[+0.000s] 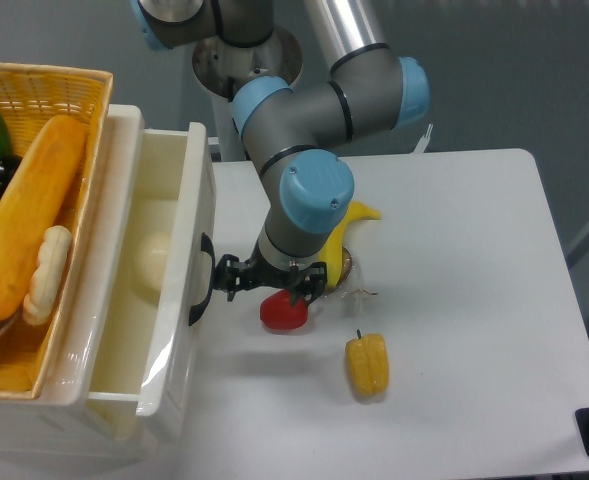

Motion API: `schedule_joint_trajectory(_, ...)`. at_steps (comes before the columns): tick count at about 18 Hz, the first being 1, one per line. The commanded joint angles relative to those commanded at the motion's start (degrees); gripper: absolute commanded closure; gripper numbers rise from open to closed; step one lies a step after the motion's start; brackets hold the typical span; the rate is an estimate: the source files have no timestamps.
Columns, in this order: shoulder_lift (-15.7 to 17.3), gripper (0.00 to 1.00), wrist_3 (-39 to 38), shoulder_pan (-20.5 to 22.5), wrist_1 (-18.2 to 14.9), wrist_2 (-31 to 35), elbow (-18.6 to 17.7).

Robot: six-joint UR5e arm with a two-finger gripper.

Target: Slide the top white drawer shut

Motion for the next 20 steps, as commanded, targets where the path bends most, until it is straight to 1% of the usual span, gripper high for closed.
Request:
schedule_joint_trajectory(6,0.0,0.00,-1.6,-1.1,0.1,0.0,0.0)
schedule_joint_trajectory(20,0.7,0.00,-1.8,-2.7,0.1,0.1,0.0)
